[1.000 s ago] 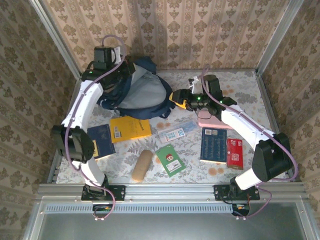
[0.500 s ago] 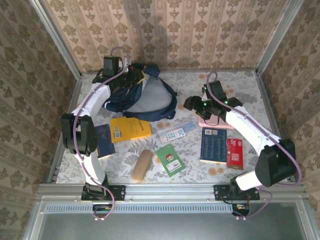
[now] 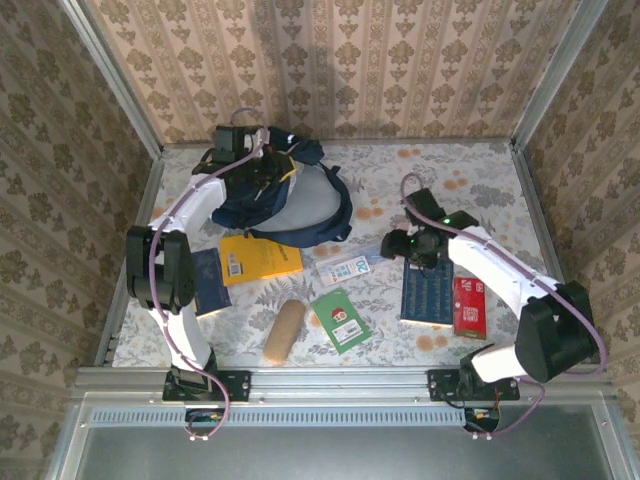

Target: Pack books, pencil case, and school supplies into a backpack

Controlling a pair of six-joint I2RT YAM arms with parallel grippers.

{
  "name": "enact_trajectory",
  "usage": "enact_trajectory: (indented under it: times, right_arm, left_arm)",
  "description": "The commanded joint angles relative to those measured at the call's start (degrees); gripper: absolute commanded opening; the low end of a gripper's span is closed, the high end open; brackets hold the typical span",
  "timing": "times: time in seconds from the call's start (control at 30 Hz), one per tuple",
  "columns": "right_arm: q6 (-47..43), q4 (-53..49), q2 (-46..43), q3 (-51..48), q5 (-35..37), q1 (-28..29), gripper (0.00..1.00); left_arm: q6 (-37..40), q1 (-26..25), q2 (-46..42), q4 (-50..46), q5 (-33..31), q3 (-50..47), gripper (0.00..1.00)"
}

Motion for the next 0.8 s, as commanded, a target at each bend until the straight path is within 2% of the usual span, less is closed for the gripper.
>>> enact_trajectory:
  times: [0.0, 0.17, 0.37, 0.6, 0.77]
  right_arm:
    - [-7.79, -0.67, 2.47, 0.14, -2.77, 8.24, 0.76]
    - [-11.4, -3.41, 6.73, 6.0, 4.5, 22.0, 0.85]
    - [-6.56, -6.75, 16.34, 17.85, 6.07, 30.67, 0.82]
    - [3.72, -17.22, 26.52, 31.06, 2.07, 31.58, 0.82]
    - [17.52, -30.36, 33.45, 44.64, 6.18, 31.1, 0.82]
  left_arm:
    - [2.9, 0.38, -3.73, 0.94, -0.2, -0.57, 0.0]
    - [1.9, 0.42, -3.69, 3.25, 0.35, -2.62, 0.0]
    - [-0.25, 1.53, -2.69, 5.5, 1.02, -4.18, 0.0]
    - [-1.54, 3.59, -2.68, 7.21, 1.15, -5.54, 0.0]
    - [-3.41, 5.02, -2.07, 9.21, 1.75, -6.66, 0.0]
